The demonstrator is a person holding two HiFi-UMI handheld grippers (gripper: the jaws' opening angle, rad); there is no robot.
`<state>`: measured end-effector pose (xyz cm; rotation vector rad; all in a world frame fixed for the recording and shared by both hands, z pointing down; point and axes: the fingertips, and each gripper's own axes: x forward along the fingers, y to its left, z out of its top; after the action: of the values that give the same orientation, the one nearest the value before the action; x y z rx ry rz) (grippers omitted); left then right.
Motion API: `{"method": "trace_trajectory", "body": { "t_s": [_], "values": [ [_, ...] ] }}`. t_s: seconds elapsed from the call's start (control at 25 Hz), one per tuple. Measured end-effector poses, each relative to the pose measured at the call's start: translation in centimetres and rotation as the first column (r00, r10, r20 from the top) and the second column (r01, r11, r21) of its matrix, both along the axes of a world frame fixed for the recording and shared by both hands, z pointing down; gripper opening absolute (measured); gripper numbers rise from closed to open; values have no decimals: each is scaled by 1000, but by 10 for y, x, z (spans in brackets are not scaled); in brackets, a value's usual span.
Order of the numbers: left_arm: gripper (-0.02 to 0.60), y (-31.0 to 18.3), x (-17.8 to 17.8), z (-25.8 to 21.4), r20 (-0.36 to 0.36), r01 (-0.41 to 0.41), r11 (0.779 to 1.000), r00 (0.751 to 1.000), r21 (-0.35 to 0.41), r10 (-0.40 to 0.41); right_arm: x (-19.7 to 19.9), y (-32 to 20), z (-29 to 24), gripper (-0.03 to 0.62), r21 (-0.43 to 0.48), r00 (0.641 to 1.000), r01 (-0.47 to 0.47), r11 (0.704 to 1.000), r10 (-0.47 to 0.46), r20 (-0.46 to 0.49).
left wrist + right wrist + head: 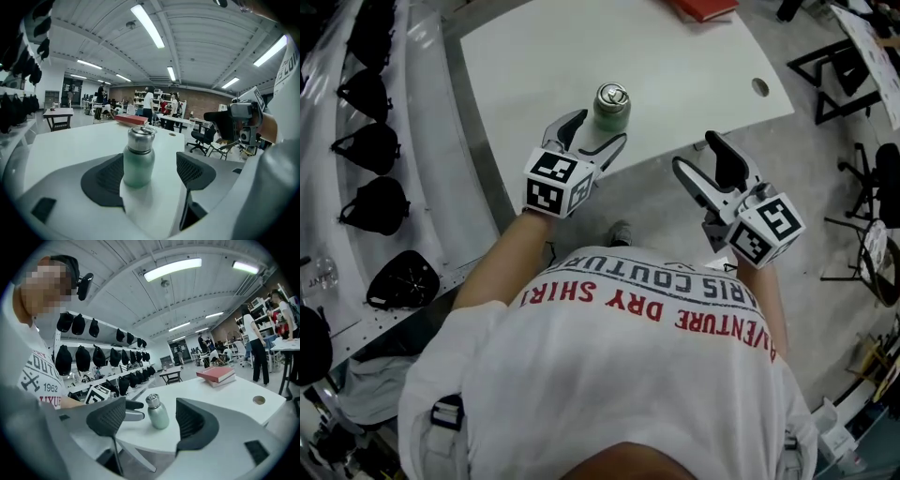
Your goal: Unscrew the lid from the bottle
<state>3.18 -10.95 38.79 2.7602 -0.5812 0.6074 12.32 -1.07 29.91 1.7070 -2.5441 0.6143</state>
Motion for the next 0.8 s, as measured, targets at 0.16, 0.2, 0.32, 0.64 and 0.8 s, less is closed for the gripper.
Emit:
{"method": "trace_trajectory", "body": {
  "t_s": [0.16,0.2,0.32,0.64,0.8],
  "values": [
    [353,-11,8,24,26,-9,1000,1000,4,9,2,-15,12,316,-15,1000,17,1000,-17,3],
    [353,-14,11,28,31,-10,1000,999,5,10,3,-19,13,316,-16,1000,24,1000,-24,3],
    [353,-23,17,38,41,-13,1000,999,3,13,2,-28,20,316,-21,999,43,999,-43,2],
    [353,-33,23,53,52,-24,1000,998,-6,25,-3,-40,27,316,-29,997,74,997,-75,-22],
    [351,-33,25,54,51,-43,999,998,8,42,-5,-44,27,316,-26,996,85,996,-86,-25]
  ]
}}
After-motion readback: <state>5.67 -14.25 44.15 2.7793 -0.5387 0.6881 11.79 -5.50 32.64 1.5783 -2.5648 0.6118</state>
